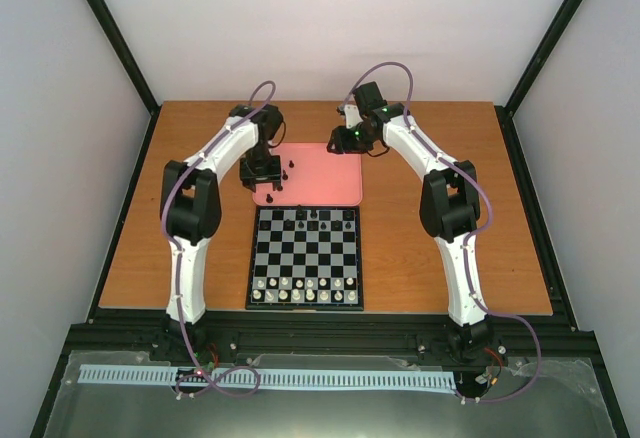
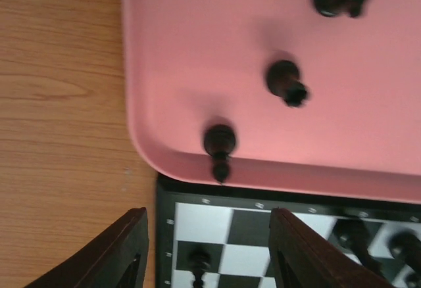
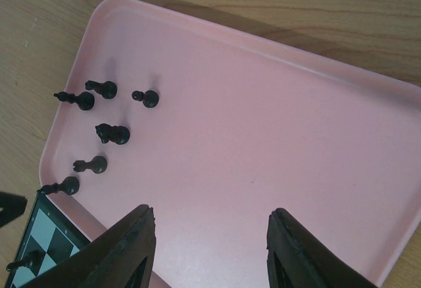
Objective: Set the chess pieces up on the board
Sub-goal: Pick up the chess piece from the storage box.
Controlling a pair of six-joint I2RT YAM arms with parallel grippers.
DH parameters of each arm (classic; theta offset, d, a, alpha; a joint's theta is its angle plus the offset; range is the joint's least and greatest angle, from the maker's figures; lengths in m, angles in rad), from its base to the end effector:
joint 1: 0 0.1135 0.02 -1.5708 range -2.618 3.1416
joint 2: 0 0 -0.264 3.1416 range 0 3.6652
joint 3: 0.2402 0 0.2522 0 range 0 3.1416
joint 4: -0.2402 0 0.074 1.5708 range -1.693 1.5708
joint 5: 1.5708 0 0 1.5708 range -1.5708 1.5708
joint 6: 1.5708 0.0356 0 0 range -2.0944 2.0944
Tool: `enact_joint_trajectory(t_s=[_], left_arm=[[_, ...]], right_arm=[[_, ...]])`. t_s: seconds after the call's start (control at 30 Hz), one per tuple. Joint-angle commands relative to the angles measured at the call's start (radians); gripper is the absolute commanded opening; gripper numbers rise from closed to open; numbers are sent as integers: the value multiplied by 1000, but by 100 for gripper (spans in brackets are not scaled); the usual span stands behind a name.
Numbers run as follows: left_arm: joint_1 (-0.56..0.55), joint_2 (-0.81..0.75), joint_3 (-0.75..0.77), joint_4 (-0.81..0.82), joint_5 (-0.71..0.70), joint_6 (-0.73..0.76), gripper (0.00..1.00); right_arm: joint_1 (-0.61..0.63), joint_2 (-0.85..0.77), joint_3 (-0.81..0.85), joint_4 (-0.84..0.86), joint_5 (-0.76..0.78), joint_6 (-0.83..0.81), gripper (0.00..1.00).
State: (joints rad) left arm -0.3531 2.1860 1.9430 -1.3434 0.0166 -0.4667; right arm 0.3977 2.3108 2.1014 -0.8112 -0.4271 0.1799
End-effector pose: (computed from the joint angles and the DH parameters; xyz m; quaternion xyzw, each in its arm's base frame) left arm 0.3966 -0.1468 0.2188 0.0568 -0.9983 0.0045 0.0105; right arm 0.4605 0.2095 0.2255 -0.1594 0.9287 0.2711 0.1964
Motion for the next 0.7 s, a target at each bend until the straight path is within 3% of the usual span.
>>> enact_joint_trajectory(t_s=[0.0,0.67], left_arm=[[16,-24,-12,40,-40,39,52],[35,53,-66,120,16,93,40]], right_arm=[[-9,23,25,14,-6,-4,47],[-10,63,67,0,-4,-3,47]])
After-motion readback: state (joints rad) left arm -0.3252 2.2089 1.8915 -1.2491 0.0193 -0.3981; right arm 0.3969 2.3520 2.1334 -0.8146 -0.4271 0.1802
